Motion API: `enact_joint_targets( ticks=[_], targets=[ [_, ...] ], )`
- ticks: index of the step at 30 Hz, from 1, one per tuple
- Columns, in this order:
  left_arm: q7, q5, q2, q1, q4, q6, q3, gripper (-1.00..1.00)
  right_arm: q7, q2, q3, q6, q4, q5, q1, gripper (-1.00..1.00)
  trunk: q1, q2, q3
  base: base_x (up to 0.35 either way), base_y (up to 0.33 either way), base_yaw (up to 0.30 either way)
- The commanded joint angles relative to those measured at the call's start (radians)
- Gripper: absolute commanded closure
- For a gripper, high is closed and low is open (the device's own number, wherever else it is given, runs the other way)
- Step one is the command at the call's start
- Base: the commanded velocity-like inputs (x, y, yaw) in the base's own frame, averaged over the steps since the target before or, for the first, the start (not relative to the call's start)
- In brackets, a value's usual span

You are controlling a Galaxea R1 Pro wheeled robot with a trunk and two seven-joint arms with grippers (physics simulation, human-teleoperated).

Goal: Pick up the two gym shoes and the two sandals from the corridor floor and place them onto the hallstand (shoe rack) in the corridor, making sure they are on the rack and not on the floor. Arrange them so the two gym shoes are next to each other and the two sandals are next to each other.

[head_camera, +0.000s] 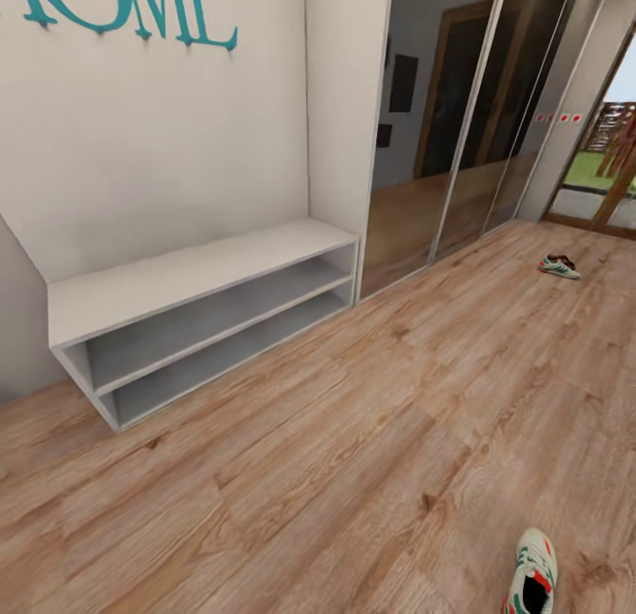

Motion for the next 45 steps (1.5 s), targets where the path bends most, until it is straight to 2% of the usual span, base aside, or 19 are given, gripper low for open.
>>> enact_joint_targets(
  ticks=[1,45],
  targets=[
    [-0.001,-0.001,0.0,0.0,0.001,-0.003,0.003,-1.0,0.0,0.0,-0.001,-0.003,0.001,0.0,-0.001,-1.0,0.004,-0.008,-0.004,0.0,0.0,-0.3],
    [-0.001,-0.001,0.0,0.0,0.001,-0.003,0.003,-1.0,0.0,0.0,-0.001,-0.003,0.001,0.0,-0.001,-1.0,0.172,-0.316,-0.142,0.0,0.0,-0.3]
  ],
)
